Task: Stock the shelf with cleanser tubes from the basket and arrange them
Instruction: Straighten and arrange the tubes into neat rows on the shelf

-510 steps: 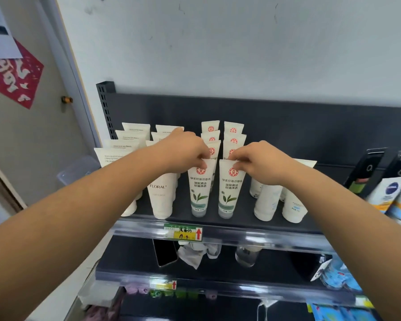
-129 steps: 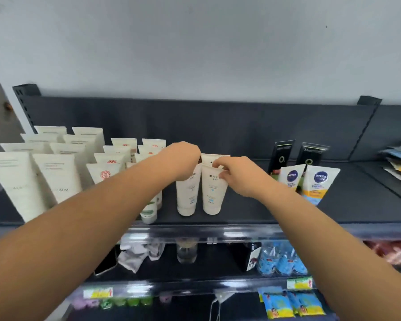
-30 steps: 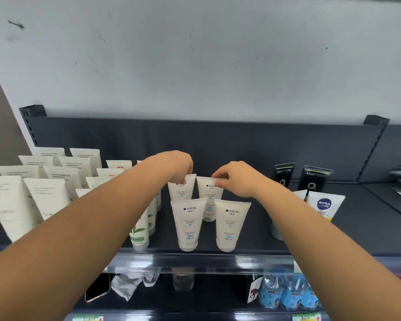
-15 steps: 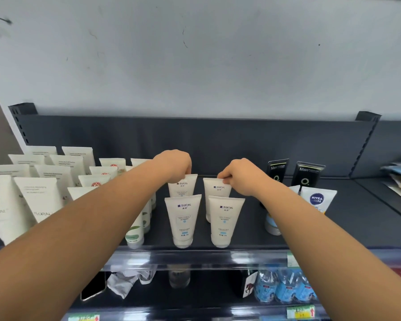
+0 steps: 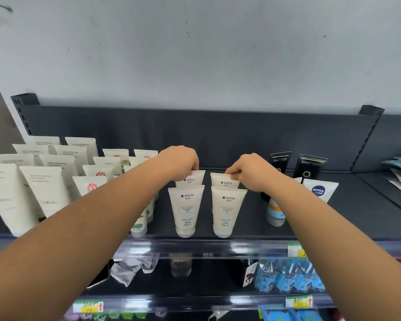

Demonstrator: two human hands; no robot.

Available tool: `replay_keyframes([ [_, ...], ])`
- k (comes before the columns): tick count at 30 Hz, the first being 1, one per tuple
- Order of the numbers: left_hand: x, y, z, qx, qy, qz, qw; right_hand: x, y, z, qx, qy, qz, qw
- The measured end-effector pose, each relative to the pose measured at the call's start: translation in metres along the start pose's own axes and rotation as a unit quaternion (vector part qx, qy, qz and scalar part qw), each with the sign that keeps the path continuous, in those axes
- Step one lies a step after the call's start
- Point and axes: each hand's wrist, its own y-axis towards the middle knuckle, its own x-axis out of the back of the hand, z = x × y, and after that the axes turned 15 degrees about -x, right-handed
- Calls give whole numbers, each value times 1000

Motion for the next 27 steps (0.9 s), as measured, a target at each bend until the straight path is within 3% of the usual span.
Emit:
replay_keyframes([
  [27, -7, -13, -3, -12, -31, -28, 999, -8, -4, -1, -10, -6, -16, 1000],
])
